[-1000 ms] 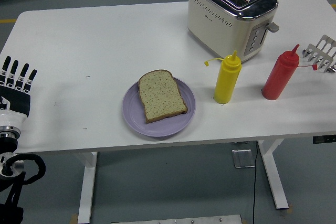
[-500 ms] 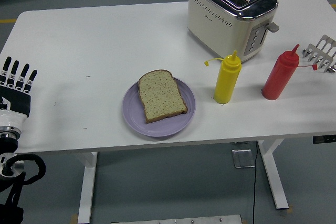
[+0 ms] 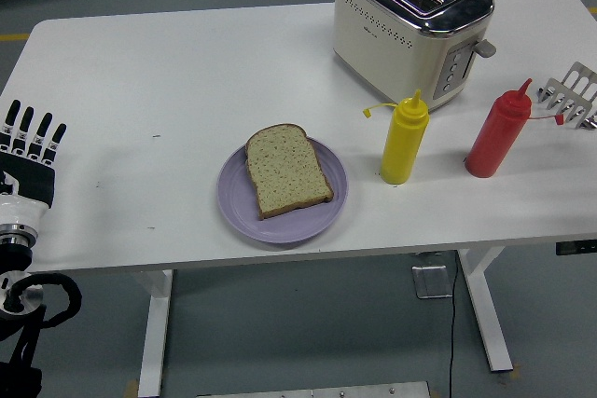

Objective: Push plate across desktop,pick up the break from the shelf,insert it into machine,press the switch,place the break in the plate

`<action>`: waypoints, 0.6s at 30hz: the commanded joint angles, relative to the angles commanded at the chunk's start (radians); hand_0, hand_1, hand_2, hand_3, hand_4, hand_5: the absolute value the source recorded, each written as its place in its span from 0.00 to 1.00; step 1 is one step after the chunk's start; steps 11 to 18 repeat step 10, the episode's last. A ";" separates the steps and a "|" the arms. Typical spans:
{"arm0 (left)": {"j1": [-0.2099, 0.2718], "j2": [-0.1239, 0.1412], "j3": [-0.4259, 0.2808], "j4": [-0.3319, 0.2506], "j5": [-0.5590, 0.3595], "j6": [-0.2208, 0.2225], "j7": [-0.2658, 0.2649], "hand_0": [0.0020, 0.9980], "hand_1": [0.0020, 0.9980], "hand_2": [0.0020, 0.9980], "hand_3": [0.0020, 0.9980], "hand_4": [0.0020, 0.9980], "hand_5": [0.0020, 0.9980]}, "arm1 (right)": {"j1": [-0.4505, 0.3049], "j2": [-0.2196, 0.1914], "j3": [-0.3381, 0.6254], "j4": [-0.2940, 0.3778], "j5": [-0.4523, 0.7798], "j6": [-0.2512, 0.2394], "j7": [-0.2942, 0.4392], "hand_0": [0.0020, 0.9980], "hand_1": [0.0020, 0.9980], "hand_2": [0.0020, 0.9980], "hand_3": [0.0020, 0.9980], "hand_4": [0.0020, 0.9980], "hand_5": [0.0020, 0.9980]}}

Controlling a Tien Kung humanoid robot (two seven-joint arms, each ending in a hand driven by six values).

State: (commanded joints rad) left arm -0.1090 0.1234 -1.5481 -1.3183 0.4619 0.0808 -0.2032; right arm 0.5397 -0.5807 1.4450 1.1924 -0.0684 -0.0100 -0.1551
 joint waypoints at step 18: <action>-0.001 0.000 0.000 0.000 0.000 0.000 0.000 0.83 0.88 0.96 0.86 0.67 1.00 | -0.001 0.001 -0.001 -0.001 0.008 -0.007 -0.004 0.81 0.77 0.77 0.46 0.58 0.61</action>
